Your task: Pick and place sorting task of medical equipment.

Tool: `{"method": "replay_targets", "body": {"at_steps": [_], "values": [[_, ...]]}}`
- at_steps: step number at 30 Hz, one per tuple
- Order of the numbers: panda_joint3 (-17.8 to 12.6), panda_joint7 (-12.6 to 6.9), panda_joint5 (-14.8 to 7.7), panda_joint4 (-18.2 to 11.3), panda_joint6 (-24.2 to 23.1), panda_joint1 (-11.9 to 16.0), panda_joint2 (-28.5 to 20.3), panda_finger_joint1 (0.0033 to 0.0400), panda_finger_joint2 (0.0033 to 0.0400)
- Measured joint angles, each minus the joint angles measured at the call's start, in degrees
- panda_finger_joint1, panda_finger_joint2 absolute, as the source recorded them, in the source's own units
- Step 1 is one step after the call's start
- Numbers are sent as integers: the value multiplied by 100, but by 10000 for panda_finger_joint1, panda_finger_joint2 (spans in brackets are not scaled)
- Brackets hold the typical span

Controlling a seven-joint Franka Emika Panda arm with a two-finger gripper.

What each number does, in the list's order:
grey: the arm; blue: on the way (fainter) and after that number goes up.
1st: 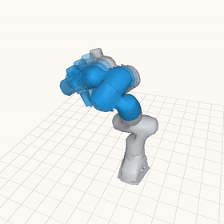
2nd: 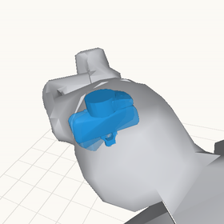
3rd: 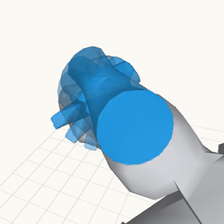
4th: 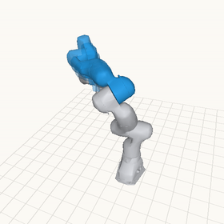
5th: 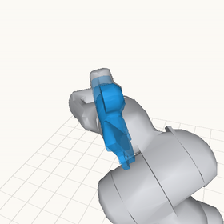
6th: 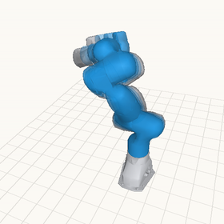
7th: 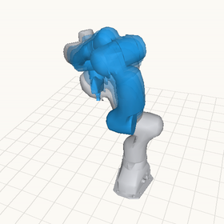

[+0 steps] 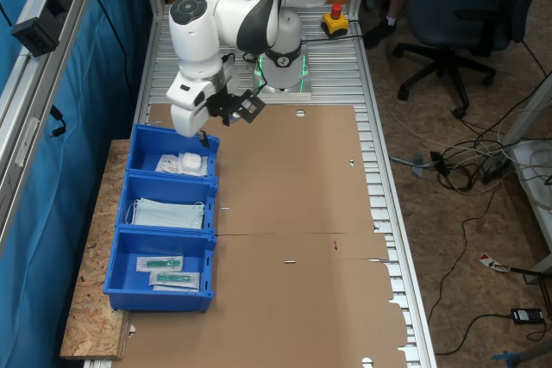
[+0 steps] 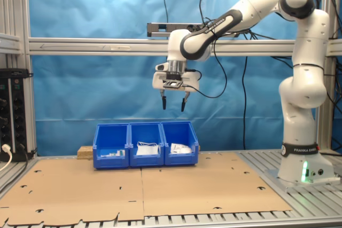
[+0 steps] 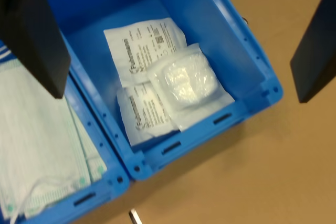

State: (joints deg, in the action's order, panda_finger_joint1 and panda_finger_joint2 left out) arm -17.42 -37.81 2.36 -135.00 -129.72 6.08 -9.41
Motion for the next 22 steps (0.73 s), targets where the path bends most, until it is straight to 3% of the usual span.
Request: {"method": "replay_targets", "body": {"at_steps": [12,22], "values": [[1581,0,0,10,1122,-54,-947,400,400],[2453,0,0,14,1775,-60,-1270,400,400]]}}
